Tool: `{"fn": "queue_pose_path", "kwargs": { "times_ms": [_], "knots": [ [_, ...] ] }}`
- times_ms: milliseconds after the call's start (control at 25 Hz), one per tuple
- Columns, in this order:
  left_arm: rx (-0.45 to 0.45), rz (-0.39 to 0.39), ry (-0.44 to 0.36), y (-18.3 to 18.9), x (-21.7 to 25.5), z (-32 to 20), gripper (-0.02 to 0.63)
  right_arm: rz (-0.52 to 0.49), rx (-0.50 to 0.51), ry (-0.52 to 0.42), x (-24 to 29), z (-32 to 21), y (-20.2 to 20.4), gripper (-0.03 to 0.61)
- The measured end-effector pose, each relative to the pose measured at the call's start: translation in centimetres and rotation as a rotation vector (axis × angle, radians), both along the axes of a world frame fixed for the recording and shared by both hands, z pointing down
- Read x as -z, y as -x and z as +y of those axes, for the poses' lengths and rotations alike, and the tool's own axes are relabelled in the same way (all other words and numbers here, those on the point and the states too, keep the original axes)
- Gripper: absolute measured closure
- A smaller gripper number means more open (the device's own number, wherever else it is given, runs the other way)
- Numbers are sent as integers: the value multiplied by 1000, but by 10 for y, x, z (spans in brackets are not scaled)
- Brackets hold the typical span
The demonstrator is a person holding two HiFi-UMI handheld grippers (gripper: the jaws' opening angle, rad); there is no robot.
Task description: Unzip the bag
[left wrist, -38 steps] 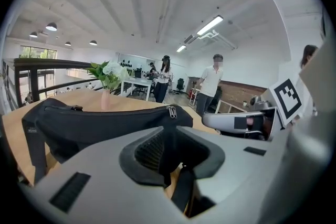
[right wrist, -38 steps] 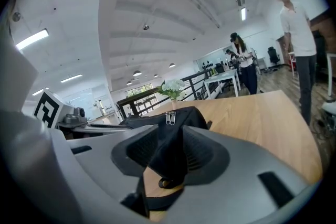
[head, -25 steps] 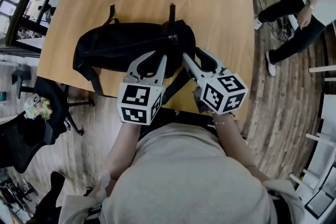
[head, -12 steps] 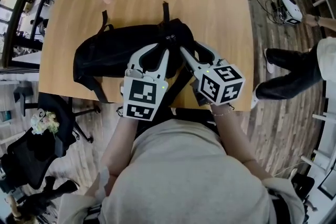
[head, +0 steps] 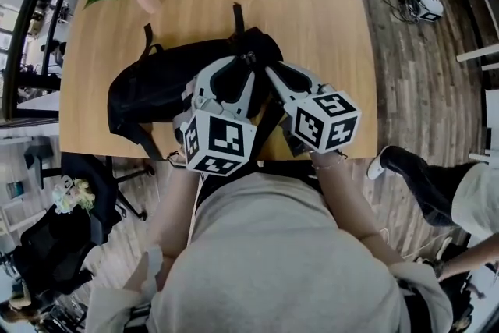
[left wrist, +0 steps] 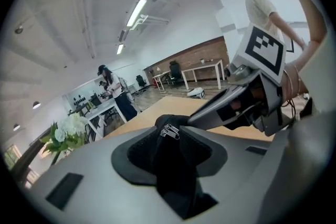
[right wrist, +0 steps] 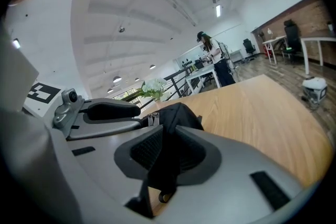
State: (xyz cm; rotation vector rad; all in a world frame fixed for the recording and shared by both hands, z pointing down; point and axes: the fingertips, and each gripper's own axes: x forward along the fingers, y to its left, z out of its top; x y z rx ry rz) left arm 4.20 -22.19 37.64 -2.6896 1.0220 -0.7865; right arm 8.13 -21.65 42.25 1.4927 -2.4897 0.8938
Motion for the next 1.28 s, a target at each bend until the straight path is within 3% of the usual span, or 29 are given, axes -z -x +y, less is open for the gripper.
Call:
{"fn": "queue_pose_path", "kwargs": {
  "times_ms": [120,360,600,800,1000,1280],
  "knots": [
    [-75,-81,-33,-8,-3,3,456,-10,-4,5,0,0,0,499],
    [-145,-235,-93,-11,-15,1,453,-18,-19,-2,8,-3,-1,499],
    [-139,-298,-134,-11,-22,-3,453,-18,2,7,2,0,1,499],
    [-116,-293,-135,-12,-23,-6,459,-35,4,6,1,1,0,499],
    [-73,-196,-114,-13,-12,-6,469,-46,9,4,0,0,0,499],
    [-57,-155,-151,-13,0,-4,472,-50,10,5,0,1,0,499]
  ]
}}
